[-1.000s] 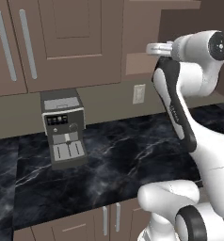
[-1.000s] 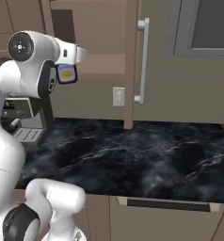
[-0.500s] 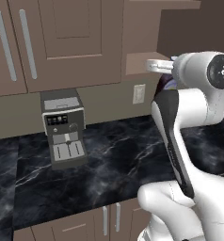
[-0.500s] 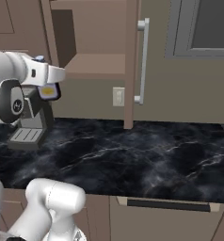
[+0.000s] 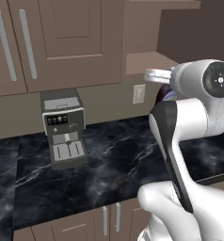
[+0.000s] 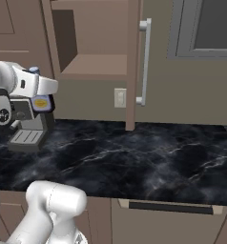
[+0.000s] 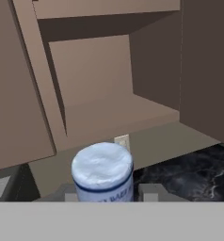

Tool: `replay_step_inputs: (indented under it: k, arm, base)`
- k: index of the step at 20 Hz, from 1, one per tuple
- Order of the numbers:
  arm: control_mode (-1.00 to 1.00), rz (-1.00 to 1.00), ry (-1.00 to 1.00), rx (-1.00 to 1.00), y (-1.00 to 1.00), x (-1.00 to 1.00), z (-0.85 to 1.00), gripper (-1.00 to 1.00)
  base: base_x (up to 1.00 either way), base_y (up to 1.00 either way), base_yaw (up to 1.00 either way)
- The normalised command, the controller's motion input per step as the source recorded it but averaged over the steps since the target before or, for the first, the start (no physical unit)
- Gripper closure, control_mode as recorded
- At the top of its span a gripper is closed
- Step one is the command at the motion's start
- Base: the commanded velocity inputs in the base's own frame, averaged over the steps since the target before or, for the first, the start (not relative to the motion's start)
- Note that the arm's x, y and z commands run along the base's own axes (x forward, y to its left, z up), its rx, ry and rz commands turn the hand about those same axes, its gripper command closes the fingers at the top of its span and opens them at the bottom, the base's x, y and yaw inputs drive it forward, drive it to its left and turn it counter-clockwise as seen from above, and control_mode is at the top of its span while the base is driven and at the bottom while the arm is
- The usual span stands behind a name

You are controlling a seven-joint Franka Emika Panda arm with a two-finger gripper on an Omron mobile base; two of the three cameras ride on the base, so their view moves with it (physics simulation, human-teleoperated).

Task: Move the shaker and condiment bottle from the cabinet to the dining counter.

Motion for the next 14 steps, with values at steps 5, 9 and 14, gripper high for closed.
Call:
replay_step_inputs:
  k: [5, 9, 14]
  arm:
    - [-1.00, 0.00, 0.00, 0.00, 0.00, 0.00, 0.00, 1.00]
    - [-1.00, 0.00, 0.00, 0.00, 0.00, 0.00, 0.00, 1.00]
    - [1.00, 0.00, 0.00, 0.00, 0.00, 0.00, 0.00, 1.00]
  base:
    - [0.00, 0.00, 0.00]
    - [0.00, 0.00, 0.00]
    - [0.00, 0.00, 0.00]
